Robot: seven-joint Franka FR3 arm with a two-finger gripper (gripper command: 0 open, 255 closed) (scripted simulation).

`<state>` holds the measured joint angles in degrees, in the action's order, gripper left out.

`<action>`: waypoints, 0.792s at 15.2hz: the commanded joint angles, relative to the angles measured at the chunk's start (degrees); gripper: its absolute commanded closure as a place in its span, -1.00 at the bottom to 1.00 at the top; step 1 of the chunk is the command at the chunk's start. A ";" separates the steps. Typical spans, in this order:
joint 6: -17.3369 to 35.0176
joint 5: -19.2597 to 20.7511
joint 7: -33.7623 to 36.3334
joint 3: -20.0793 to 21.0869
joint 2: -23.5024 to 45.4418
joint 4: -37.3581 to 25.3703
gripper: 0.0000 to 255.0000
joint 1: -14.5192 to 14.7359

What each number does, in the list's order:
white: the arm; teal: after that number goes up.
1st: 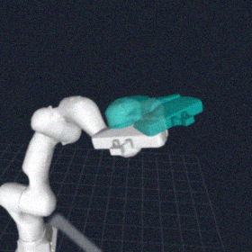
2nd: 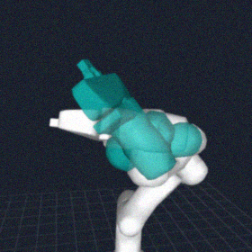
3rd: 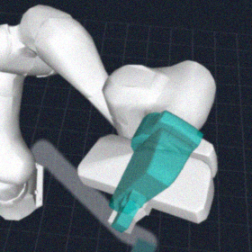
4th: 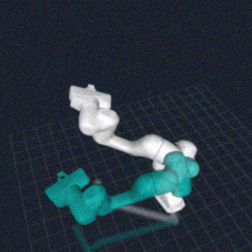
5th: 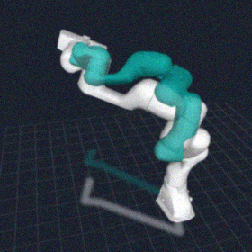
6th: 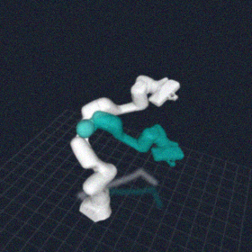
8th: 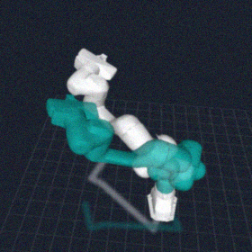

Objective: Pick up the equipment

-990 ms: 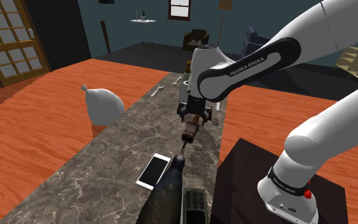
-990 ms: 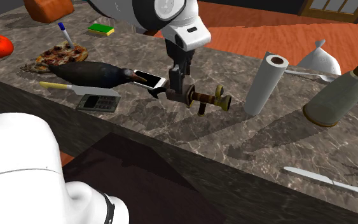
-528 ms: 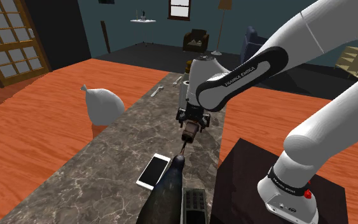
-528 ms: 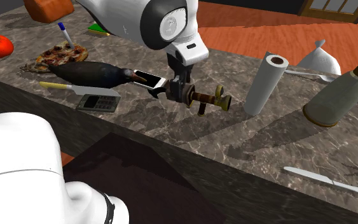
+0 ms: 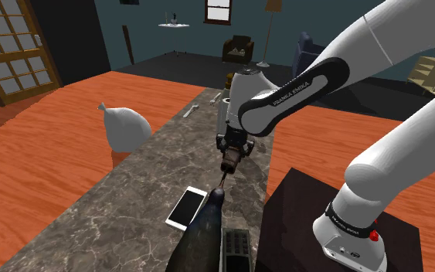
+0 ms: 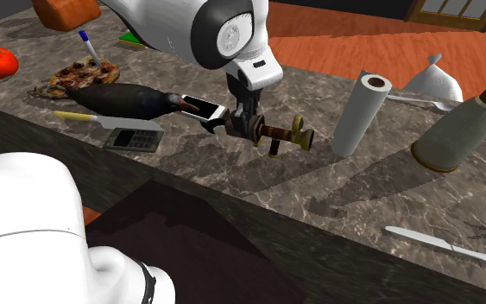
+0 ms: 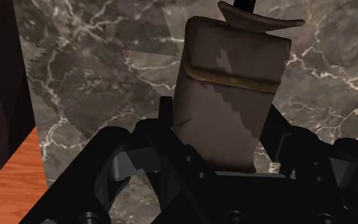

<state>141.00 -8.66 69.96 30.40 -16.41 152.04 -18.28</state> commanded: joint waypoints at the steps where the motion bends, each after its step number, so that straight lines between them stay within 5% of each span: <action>1: 0.04 0.04 -0.04 -0.02 0.05 0.05 1.00 -0.03; 12: -8.54 -1.62 -1.77 -2.01 -5.56 -3.14 1.00 1.10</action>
<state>133.64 -10.14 68.41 28.70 -21.26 149.41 -17.29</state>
